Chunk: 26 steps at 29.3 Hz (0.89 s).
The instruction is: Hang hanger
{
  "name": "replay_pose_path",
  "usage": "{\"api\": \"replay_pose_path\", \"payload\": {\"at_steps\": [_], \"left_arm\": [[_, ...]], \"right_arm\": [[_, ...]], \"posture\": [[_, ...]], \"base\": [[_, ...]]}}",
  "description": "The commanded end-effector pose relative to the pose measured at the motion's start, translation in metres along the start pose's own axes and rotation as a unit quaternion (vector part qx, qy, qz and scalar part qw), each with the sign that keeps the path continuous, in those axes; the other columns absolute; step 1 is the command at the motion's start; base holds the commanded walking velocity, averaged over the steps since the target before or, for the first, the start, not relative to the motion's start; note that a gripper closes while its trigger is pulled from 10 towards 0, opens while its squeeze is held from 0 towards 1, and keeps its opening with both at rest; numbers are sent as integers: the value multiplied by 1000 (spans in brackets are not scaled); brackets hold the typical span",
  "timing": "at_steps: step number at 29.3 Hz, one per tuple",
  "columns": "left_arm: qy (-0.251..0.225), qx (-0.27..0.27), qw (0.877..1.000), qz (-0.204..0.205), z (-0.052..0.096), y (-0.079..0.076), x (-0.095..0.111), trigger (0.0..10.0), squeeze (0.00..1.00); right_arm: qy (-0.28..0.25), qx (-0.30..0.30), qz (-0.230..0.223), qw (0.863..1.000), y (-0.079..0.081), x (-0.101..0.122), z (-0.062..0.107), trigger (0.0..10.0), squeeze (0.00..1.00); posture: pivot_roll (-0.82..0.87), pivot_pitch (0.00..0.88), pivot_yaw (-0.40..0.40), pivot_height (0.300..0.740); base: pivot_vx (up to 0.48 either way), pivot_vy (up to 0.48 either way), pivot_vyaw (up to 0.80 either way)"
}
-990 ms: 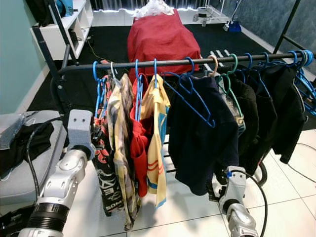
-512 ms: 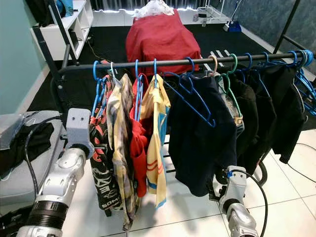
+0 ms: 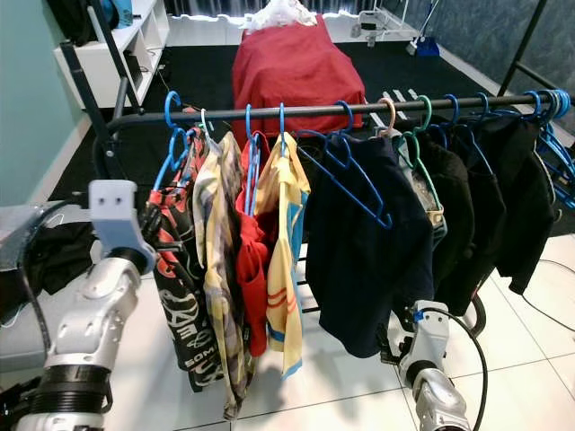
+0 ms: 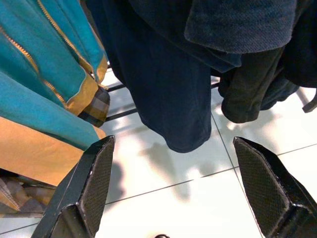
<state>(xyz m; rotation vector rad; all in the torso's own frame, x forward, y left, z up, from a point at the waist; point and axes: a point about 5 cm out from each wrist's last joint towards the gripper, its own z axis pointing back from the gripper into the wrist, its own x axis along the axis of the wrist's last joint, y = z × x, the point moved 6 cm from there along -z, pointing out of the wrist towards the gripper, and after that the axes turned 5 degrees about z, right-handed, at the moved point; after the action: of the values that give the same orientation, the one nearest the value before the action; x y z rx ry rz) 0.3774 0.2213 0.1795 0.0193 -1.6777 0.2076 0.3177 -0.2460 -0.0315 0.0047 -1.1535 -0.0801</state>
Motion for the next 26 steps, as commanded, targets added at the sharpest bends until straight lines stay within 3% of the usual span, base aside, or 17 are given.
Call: {"api": "replay_pose_path", "payload": {"at_steps": [1, 6, 11, 15, 17, 19, 21, 22, 26], "left_arm": [[-78, 5, 997, 6, 6, 11, 41, 10000, 0], [-72, 15, 997, -6, 18, 27, 35, 10000, 0], [-37, 25, 999, -24, 31, 44, 10, 10000, 0], [-28, -7, 1000, 3, 46, 45, 1, 10000, 0], [-34, -22, 999, 26, 55, 51, 6, 10000, 0], [-36, -24, 999, 30, 57, 53, 7, 10000, 0], [-51, -47, 995, 68, 60, 61, 21, 10000, 0], [-51, -47, 995, 68, 60, 61, 21, 10000, 0], [-91, -107, 982, 128, 65, 63, 49, 10000, 0]], "right_arm": [[-2, -1, -2, 1000, -1, -2, 1, 10000, 0], [-8, 2, -1, 1000, 1, 2, 0, 10000, 0], [-13, 4, 0, 1000, 1, 6, -1, 10000, 0], [-15, 3, 0, 1000, 1, 8, -1, 10000, 0], [-15, 3, 1, 1000, 1, 9, -2, 10000, 0], [-15, 3, 1, 1000, 1, 9, -2, 10000, 0], [-15, 4, 1, 1000, 2, 9, -3, 10000, 0], [-15, 4, 1, 1000, 2, 9, -3, 10000, 0], [-14, 6, 2, 1000, 3, 10, -3, 10000, 0]], "posture": [[-43, 109, -10, 740], [-37, 111, -13, 740], [-34, 112, -12, 740], [-32, 112, -11, 740], [-30, 114, -11, 740], [-30, 114, -11, 740], [-22, 114, -18, 740], [-22, 114, -18, 740], [-14, 104, -29, 740]], "base": [[0, 0, 0], [0, 0, 0], [0, 0, 0], [0, 0, 0], [0, 0, 0], [0, 0, 0], [0, 0, 0], [0, 0, 0], [0, 0, 0]]}}
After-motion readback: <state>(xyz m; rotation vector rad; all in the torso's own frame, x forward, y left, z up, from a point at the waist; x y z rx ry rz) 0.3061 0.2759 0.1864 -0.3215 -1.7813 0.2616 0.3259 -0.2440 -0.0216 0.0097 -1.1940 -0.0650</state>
